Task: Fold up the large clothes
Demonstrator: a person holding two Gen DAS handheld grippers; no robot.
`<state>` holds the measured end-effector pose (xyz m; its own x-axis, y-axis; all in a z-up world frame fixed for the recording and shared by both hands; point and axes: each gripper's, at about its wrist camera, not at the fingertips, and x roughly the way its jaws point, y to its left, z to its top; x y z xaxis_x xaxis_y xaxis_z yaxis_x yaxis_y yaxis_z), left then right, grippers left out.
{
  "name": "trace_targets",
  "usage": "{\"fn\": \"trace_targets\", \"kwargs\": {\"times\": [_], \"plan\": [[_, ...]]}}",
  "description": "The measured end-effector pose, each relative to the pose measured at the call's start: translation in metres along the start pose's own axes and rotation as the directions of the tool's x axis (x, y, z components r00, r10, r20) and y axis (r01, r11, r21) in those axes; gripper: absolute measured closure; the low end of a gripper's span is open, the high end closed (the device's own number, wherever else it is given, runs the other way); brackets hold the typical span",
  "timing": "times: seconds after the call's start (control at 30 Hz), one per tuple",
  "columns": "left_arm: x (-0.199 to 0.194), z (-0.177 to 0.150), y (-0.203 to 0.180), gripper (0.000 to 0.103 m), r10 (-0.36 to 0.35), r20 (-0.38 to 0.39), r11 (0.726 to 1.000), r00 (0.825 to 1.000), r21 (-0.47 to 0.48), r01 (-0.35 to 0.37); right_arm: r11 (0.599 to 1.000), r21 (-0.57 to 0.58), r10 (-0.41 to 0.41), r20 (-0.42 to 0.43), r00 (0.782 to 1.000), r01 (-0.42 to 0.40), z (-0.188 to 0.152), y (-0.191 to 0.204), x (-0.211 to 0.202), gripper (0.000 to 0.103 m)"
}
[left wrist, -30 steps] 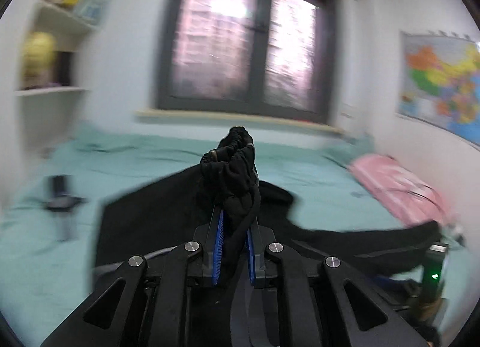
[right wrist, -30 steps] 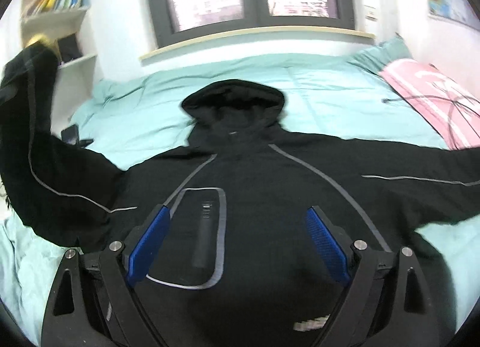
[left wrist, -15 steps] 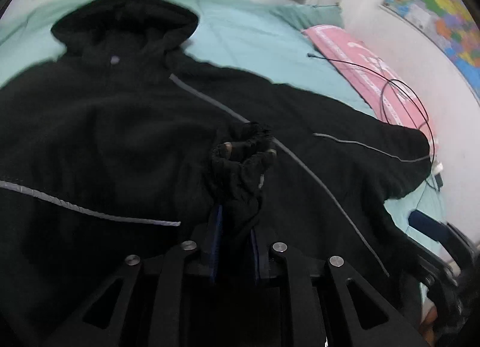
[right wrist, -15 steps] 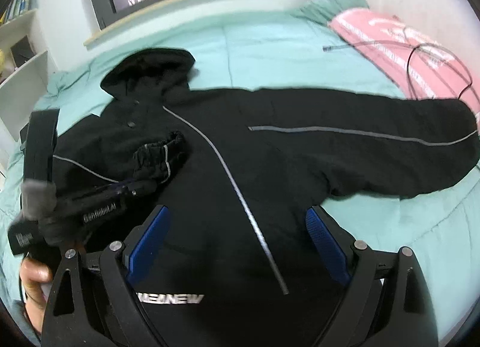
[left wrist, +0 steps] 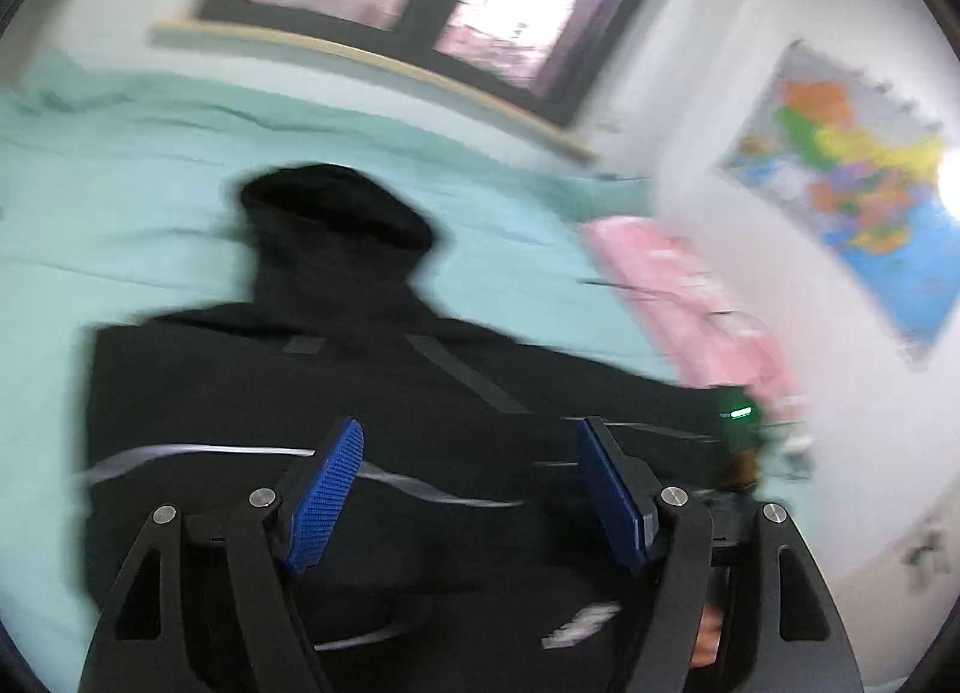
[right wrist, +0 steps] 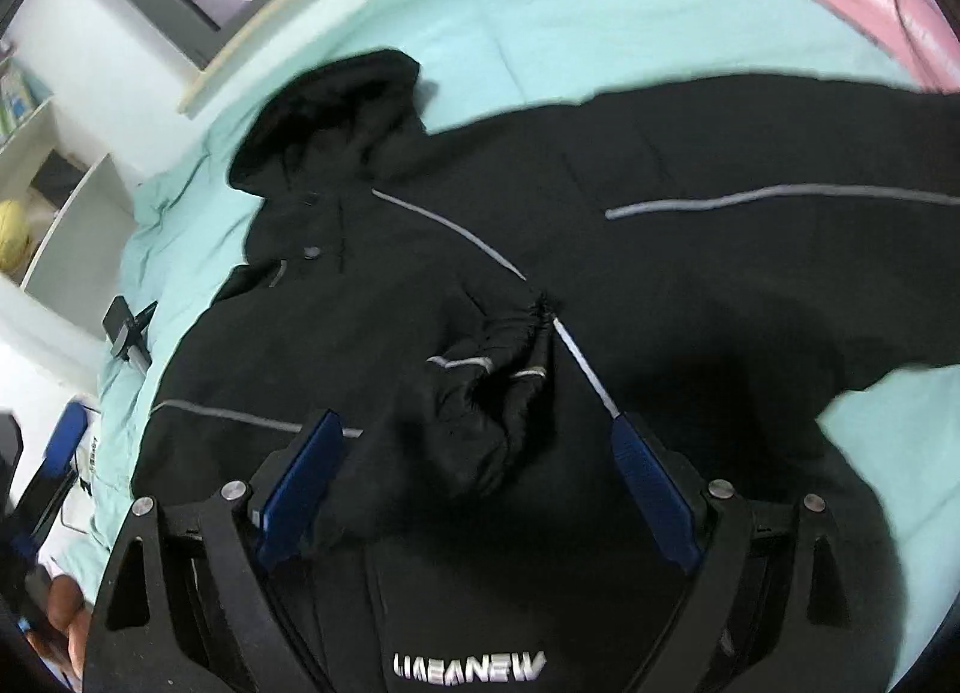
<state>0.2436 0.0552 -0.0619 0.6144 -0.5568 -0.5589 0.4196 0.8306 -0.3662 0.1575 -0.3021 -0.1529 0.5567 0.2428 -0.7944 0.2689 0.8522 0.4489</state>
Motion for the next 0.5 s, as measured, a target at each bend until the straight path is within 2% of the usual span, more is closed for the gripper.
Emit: {"fn": "trace_targets", "kwargs": {"times": [0.03,0.07,0.1,0.13,0.17,0.23,0.33,0.4,0.47,0.5], "plan": [[0.0,-0.001,0.007,0.028,0.077,-0.012,0.997,0.997,0.005,-0.077,1.0,0.009,0.025,-0.029,0.999,-0.025,0.005,0.001,0.014,0.018],[0.007,0.004,0.011,0.028,0.133,-0.025,0.991,0.991,0.007,-0.133,0.999,0.014,0.053,-0.066,0.996,-0.052,0.008,0.003,0.027,0.043],[0.009,0.002,0.018,0.03,0.185,-0.038,0.983,0.982,0.008,-0.185,0.998,0.017,0.068,-0.113,0.991,-0.066,0.011,0.006,0.039,0.056],[0.008,0.001,0.024,0.03,0.209,-0.049,0.978,0.977,0.01,-0.208,0.999,0.008,0.051,-0.116,0.992,-0.05,0.013,0.007,0.042,0.059],[0.011,0.001,0.028,0.03,0.227,-0.062,0.974,0.972,0.013,-0.226,0.998,-0.006,0.055,-0.086,0.995,-0.056,0.017,0.01,0.036,0.064],[0.015,-0.002,0.033,0.033,0.267,-0.1,0.964,0.958,0.033,-0.265,0.996,-0.074,0.042,0.025,0.999,-0.04,0.026,0.018,0.007,0.066],[0.031,-0.008,0.023,0.037,0.262,-0.145,0.965,0.954,0.043,-0.259,0.989,-0.14,-0.024,0.199,0.98,0.053,0.041,0.018,-0.047,0.066],[0.056,-0.013,0.015,0.037,0.219,-0.176,0.976,0.96,0.048,-0.214,0.982,-0.156,-0.069,0.245,0.967,0.109,0.052,0.013,-0.07,0.066],[0.08,-0.024,0.004,0.037,0.185,-0.211,0.982,0.96,0.067,-0.175,0.975,-0.17,-0.097,0.245,0.965,0.141,0.058,0.008,-0.073,0.066],[0.093,-0.031,0.002,0.037,0.177,-0.231,0.984,0.957,0.069,-0.166,0.967,-0.176,-0.137,0.249,0.959,0.184,0.059,0.003,-0.07,0.067]]}}
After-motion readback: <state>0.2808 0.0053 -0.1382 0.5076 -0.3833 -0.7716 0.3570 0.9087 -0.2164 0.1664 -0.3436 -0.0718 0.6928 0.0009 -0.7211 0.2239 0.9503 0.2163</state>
